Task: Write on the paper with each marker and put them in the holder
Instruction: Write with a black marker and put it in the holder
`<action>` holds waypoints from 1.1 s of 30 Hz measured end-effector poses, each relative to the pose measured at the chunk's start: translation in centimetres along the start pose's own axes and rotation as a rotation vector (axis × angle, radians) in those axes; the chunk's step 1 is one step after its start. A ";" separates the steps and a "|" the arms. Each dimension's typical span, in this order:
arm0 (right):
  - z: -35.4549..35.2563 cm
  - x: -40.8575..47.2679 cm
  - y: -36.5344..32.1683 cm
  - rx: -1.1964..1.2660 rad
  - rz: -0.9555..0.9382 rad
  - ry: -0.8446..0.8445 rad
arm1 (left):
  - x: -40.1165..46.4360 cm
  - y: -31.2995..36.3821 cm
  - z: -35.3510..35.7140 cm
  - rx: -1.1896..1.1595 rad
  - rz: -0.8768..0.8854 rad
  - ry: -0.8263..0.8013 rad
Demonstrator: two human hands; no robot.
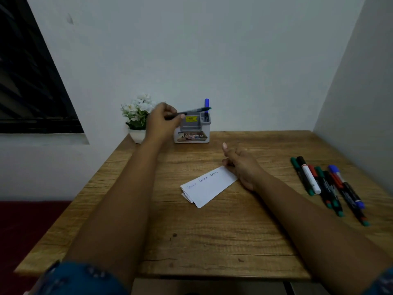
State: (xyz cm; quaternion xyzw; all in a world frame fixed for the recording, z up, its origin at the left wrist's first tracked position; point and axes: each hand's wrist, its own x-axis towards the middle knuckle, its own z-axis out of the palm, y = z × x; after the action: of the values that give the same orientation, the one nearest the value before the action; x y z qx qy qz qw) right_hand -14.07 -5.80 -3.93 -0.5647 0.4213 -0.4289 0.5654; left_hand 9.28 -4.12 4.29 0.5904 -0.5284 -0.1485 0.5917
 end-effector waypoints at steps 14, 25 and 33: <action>-0.3 0.8 0.7 -0.054 -0.026 -0.033 | 13.2 2.0 2.9 1.013 0.315 -0.239; -0.2 1.0 0.7 -0.143 -0.018 0.013 | 15.1 0.0 4.3 1.229 0.210 -0.407; -0.1 0.5 0.2 -0.150 -0.007 0.030 | 11.8 -1.5 4.9 1.146 0.332 -0.082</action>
State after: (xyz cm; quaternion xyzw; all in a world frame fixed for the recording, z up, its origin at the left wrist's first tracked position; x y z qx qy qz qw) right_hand -14.02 -6.28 -4.10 -0.6005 0.4588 -0.4065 0.5135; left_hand 10.67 -16.61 7.08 0.7188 -0.6320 0.2320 0.1736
